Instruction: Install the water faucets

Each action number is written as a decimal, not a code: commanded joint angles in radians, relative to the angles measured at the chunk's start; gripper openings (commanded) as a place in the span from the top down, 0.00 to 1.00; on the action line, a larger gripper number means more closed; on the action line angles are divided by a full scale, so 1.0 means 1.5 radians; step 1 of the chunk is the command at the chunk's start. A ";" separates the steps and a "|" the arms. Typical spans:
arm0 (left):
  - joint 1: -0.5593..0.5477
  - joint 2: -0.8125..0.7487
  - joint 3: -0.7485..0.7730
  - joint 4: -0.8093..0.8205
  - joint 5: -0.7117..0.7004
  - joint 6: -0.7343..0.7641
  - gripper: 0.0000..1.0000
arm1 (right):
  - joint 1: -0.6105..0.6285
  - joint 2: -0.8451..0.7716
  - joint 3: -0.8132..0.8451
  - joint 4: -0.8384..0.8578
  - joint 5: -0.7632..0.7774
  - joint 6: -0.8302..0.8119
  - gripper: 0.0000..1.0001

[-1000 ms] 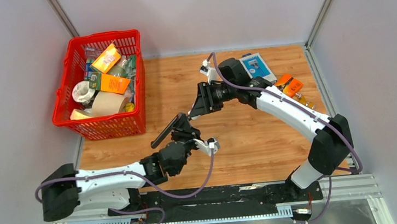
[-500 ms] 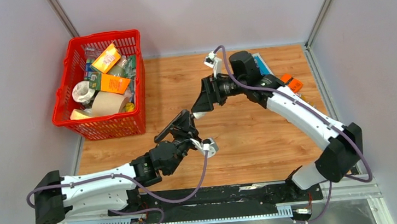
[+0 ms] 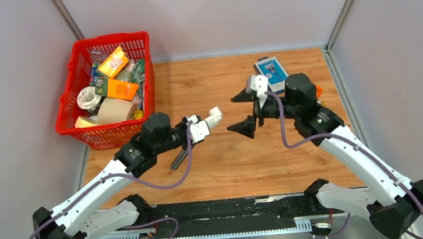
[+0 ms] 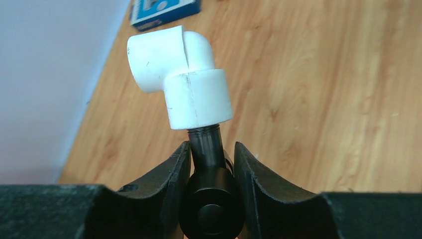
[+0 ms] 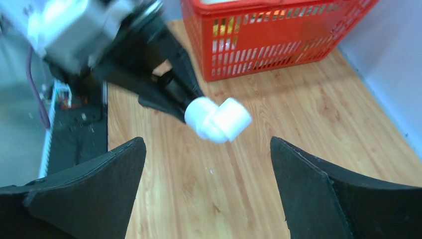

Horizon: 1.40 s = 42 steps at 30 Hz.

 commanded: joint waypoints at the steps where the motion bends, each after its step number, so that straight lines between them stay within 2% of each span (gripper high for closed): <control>1: 0.068 0.041 0.125 -0.051 0.335 -0.093 1.00 | 0.017 -0.074 -0.084 0.035 -0.084 -0.234 0.00; 3: 0.094 0.068 0.153 -0.074 0.416 -0.102 1.00 | 0.034 -0.108 -0.117 0.052 -0.059 -0.273 0.00; 7: 0.108 0.122 0.207 -0.134 0.487 -0.083 1.00 | 0.050 -0.125 -0.141 0.065 -0.013 -0.320 0.00; 13: 0.108 0.187 0.280 -0.223 0.526 -0.043 1.00 | 0.079 -0.126 -0.143 0.078 0.001 -0.378 0.00; 20: 0.108 0.195 0.300 -0.220 0.542 -0.043 1.00 | 0.089 -0.078 -0.130 0.062 -0.036 -0.380 0.03; 24: 0.108 0.181 0.301 -0.214 0.529 -0.041 1.00 | 0.090 -0.048 -0.112 0.028 -0.042 -0.375 0.10; 28: 0.108 0.163 0.295 -0.197 0.493 -0.044 1.00 | 0.090 -0.025 -0.098 0.024 -0.048 -0.349 0.24; 30: 0.108 0.144 0.278 -0.145 0.457 -0.060 1.00 | 0.090 -0.013 -0.091 0.023 -0.051 -0.326 0.29; 36: 0.097 0.069 0.214 -0.032 0.299 -0.071 1.00 | 0.089 0.020 -0.070 0.022 -0.087 -0.251 0.34; 39: 0.056 0.049 0.190 -0.003 0.164 -0.041 1.00 | 0.089 0.040 -0.055 0.022 -0.095 -0.190 0.37; 42: 0.030 0.033 0.162 0.051 0.082 -0.030 1.00 | 0.089 0.050 -0.038 0.023 -0.108 -0.147 0.36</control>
